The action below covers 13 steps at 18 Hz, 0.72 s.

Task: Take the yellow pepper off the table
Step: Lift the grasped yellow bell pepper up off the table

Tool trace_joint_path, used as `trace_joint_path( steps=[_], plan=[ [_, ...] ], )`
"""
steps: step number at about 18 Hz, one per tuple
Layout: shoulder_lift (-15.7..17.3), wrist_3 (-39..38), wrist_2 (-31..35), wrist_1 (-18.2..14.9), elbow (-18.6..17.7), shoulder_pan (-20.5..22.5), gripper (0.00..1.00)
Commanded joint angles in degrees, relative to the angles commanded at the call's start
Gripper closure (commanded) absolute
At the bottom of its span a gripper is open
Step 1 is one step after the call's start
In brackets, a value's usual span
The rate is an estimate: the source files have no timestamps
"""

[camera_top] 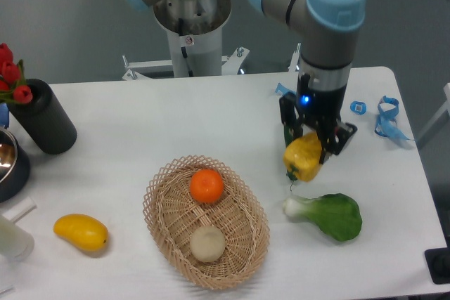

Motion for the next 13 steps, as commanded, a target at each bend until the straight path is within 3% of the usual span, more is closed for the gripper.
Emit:
trace_joint_path(
  steps=[13],
  plan=[
    [0.44,-0.62,-1.67,0.0,0.44,0.62,0.57]
  ],
)
